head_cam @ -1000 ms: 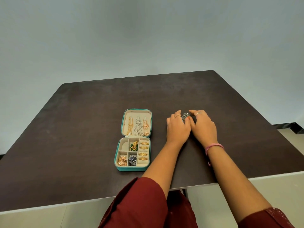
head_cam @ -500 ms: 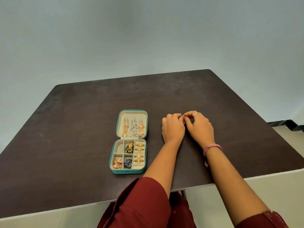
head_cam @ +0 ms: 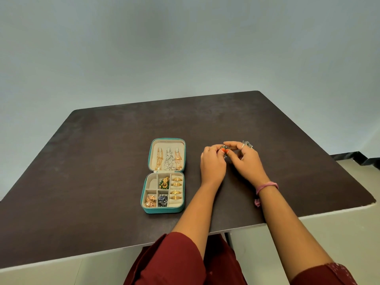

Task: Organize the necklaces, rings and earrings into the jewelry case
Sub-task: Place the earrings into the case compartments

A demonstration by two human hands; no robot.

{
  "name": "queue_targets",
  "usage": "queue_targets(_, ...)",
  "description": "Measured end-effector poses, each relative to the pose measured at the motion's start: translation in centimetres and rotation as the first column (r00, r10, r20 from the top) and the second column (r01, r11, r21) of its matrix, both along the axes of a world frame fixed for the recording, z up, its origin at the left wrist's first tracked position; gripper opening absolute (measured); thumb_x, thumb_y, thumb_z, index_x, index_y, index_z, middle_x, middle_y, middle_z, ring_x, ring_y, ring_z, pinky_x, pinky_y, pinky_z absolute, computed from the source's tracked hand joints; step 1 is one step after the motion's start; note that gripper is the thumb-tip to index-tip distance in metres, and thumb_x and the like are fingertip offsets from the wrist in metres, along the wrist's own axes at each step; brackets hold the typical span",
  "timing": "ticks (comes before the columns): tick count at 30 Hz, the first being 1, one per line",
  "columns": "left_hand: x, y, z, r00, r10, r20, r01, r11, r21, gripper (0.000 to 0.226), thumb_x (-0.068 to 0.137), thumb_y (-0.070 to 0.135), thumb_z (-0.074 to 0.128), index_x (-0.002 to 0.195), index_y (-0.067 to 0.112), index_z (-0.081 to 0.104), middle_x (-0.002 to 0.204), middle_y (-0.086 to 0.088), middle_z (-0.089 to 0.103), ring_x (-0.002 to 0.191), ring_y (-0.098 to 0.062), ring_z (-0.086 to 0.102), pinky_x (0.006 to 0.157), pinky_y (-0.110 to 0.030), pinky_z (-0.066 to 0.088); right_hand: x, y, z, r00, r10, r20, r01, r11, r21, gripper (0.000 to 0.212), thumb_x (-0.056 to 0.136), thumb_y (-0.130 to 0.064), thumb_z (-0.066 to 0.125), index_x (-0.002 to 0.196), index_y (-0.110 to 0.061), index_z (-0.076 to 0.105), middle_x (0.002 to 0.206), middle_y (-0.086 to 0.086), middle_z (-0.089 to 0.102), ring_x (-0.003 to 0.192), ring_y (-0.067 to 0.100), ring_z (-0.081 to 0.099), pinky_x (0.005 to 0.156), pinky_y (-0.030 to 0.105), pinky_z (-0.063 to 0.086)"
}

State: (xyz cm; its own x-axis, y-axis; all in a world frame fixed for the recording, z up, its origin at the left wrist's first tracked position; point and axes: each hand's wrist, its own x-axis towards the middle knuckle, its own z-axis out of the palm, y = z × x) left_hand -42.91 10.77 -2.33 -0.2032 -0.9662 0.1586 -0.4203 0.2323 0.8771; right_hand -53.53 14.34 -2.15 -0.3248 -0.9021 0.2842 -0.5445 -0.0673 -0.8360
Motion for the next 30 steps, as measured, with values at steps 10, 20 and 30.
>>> queue_targets(10, 1.6, 2.9, -0.3, 0.986, 0.01, -0.166, -0.01, 1.0, 0.002, 0.022, 0.099, 0.017, 0.048, 0.111, 0.009, 0.064, 0.112, -0.006, 0.061, 0.101, -0.012, 0.055, 0.081, -0.014, 0.034, 1.4, 2.2, -0.1, 0.984, 0.023, 0.177, -0.02, 1.0, -0.022, 0.017, 0.094, -0.014, 0.057, 0.107, -0.019, 0.065, 0.09, 0.002, 0.069, 0.07, 0.023, 0.06, 0.069, 0.037, 0.053)
queue_targets(20, 4.0, 5.5, -0.3, 0.915, -0.005, -0.404, 0.049, 0.994, 0.099, 0.025, 0.098, 0.016, 0.047, 0.114, 0.026, 0.064, 0.116, 0.0, 0.06, 0.104, -0.005, 0.058, 0.095, -0.028, 0.048, 3.8, 5.0, 1.1, 0.869, 0.074, 0.488, -0.026, 0.994, -0.106, 0.021, 0.09, -0.005, 0.061, 0.109, -0.009, 0.069, 0.098, 0.002, 0.072, 0.088, 0.003, 0.066, 0.079, 0.016, 0.051)
queue_targets(30, 7.6, 7.4, 1.2, 0.814, 0.039, -0.58, 0.091, 0.977, 0.193, 0.021, 0.096, 0.014, 0.053, 0.11, 0.024, 0.064, 0.109, 0.005, 0.069, 0.1, -0.005, 0.064, 0.086, -0.024, 0.054, 6.7, 6.3, 2.2, 0.787, 0.095, 0.609, -0.075, 0.996, -0.058, 0.019, 0.091, -0.014, 0.06, 0.104, -0.023, 0.071, 0.103, 0.002, 0.073, 0.093, 0.013, 0.063, 0.079, 0.028, 0.046)
